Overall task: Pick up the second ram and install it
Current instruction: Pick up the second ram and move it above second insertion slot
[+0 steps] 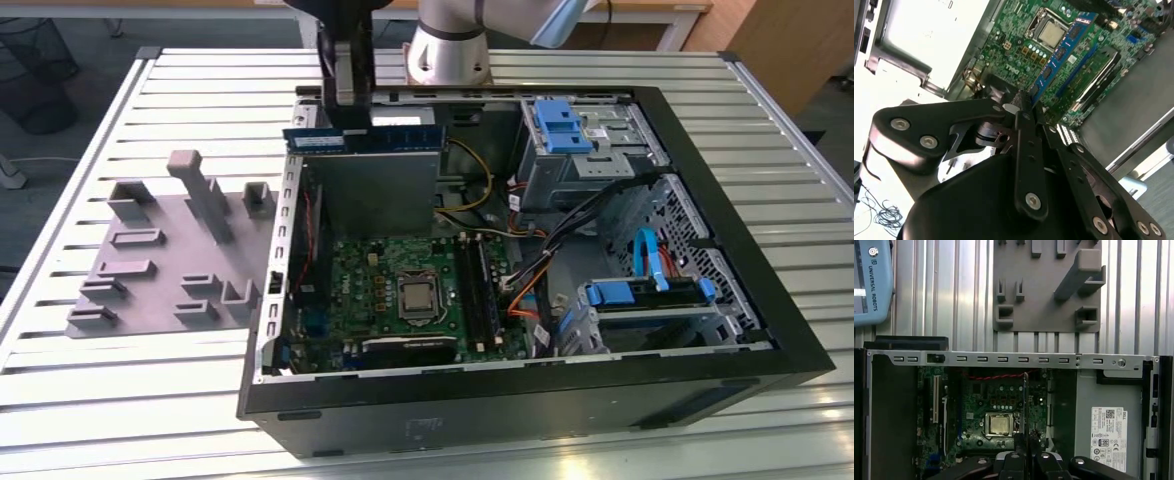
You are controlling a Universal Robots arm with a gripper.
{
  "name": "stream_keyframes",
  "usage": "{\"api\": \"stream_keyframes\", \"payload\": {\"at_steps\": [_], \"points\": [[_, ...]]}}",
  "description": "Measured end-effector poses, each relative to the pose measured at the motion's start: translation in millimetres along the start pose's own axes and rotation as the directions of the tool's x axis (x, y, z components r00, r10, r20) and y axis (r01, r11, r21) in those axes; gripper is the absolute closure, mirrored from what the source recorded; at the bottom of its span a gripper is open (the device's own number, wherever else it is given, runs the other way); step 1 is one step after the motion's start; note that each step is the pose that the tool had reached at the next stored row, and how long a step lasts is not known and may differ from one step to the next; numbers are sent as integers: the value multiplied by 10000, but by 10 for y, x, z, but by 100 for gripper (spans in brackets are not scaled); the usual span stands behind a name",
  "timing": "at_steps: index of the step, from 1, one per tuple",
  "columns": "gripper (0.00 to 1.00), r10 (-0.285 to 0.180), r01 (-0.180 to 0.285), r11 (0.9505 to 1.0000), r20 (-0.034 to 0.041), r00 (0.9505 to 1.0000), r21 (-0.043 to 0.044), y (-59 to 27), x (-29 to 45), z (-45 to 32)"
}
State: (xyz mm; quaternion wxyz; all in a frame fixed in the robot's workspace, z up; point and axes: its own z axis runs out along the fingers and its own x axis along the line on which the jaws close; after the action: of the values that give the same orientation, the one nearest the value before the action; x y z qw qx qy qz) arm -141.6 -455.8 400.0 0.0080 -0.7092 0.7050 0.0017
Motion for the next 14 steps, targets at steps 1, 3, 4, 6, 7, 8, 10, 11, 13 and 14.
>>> {"api": "stream_keyframes", "payload": {"at_steps": [1, 3, 4, 6, 7, 8, 10, 11, 13, 14], "points": [[86, 0, 0, 10000, 0, 10000, 0, -29, 0, 0], [86, 0, 0, 10000, 0, 10000, 0, -81, 0, 1], [86, -1, 1, 10000, 0, 10000, 0, -107, 1, 1], [86, 0, 0, 10000, 0, 10000, 0, -160, 1, 1], [86, 0, 0, 10000, 0, 10000, 0, -187, 1, 2], [86, 0, 0, 10000, 0, 10000, 0, -212, 2, 2], [86, 0, 0, 10000, 0, 10000, 0, -266, 2, 2], [86, 0, 0, 10000, 1, 10000, 0, -297, 2, 3], [86, 0, 0, 10000, 0, 10000, 0, -361, 2, 3], [86, 0, 0, 10000, 0, 10000, 0, -392, 2, 3]]}}
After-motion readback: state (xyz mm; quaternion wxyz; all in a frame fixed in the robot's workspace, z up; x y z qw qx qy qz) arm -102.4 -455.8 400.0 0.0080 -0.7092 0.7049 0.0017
